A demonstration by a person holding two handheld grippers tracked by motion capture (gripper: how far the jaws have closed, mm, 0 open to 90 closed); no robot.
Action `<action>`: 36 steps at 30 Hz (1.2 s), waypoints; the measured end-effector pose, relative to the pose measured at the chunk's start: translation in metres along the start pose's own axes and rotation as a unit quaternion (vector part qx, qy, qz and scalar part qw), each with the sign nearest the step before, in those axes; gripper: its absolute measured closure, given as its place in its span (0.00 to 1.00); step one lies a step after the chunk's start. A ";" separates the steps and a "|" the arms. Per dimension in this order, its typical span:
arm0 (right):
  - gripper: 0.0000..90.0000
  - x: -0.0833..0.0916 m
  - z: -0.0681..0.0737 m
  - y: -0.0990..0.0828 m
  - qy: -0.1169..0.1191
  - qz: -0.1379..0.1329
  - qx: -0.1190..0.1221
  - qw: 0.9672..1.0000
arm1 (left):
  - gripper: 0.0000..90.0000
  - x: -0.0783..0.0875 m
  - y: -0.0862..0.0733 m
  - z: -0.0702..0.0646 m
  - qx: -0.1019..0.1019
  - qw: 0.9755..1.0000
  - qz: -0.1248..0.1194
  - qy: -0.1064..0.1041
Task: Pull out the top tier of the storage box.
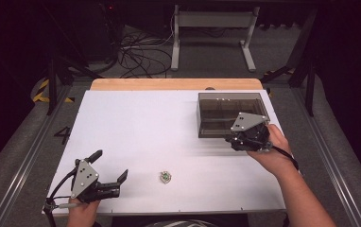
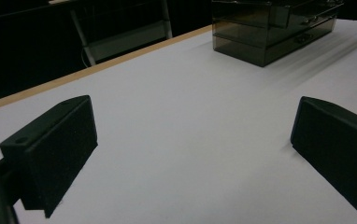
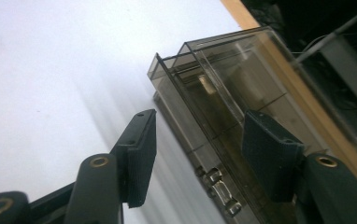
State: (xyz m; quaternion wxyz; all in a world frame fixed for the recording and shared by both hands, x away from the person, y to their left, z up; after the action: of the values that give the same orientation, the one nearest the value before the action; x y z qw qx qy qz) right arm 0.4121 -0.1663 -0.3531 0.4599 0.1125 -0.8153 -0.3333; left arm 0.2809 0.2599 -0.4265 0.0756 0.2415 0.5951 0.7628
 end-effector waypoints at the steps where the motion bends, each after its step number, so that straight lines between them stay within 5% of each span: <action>1: 0.50 0.000 -0.001 0.000 0.007 0.001 -0.002 1.000 | 0.01 0.000 0.000 0.000 -0.001 1.000 0.000 0.000; 11: 0.47 -0.006 -0.013 -0.001 0.049 0.017 -0.017 0.999 | 0.01 0.000 0.000 0.000 -0.001 1.000 -0.001 0.001; 36: 0.52 -0.027 -0.028 -0.015 0.059 0.075 0.003 0.995 | 0.01 0.001 0.000 0.000 -0.002 1.000 -0.001 0.000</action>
State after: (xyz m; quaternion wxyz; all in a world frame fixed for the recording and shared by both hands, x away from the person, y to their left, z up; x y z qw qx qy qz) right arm 0.4485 -0.1764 -0.3710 0.5305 0.0722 -0.7937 -0.2886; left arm 0.2803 0.2600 -0.4262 0.0765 0.2409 0.5940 0.7637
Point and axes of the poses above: each handheld gripper's, and its own axes: x roughly backward along the jaws, y roughly out of its top, z roughly to its left, the point moved 2 cm from there along -x, roughly forward along the jaws, and after that the axes turned 4 degrees about y, right-handed, at the moved point
